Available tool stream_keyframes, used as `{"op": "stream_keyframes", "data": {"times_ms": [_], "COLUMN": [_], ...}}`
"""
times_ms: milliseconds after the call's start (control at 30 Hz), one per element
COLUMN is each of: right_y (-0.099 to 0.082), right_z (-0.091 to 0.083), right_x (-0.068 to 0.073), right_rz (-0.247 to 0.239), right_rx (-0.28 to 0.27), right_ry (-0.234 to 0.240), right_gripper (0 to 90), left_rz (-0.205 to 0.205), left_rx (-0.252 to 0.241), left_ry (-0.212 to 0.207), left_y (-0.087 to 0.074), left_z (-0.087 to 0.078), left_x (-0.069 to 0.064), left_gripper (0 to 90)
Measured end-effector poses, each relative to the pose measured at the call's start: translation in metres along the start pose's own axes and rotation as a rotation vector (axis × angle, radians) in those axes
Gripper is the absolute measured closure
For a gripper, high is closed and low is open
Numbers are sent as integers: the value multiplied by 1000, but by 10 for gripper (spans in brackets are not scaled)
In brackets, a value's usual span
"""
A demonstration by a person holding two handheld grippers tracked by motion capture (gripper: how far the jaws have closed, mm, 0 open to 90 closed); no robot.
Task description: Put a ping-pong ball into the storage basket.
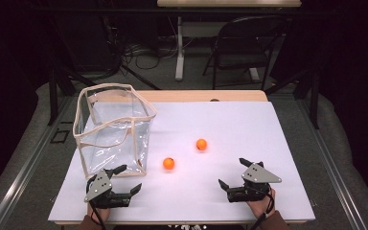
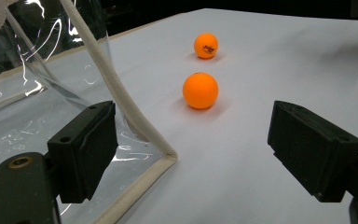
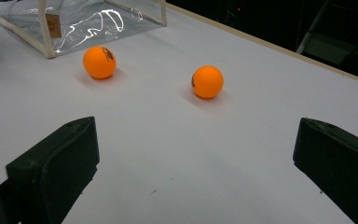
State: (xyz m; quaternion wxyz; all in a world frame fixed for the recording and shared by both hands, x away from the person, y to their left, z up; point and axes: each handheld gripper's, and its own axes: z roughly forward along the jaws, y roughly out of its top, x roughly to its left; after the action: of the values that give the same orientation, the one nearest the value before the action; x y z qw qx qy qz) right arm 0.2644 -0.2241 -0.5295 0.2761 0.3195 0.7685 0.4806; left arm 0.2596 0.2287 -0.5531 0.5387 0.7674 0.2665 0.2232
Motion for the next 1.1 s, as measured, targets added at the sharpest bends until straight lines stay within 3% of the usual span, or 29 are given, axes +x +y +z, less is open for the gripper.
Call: {"op": "stream_keyframes", "data": {"times_ms": [333,1100], "right_y": [8,26], "right_z": [14,38], "right_x": [4,12], "right_rz": [0,-11], "right_rx": [50,84], "right_ry": [31,102], "right_gripper": [0,0], "left_rz": [9,12], "left_rx": [7,14], "left_ry": [-15,-8], "left_y": [2,2], "left_z": [5,1], "left_x": [-1,-3], "left_gripper": [159,159]}}
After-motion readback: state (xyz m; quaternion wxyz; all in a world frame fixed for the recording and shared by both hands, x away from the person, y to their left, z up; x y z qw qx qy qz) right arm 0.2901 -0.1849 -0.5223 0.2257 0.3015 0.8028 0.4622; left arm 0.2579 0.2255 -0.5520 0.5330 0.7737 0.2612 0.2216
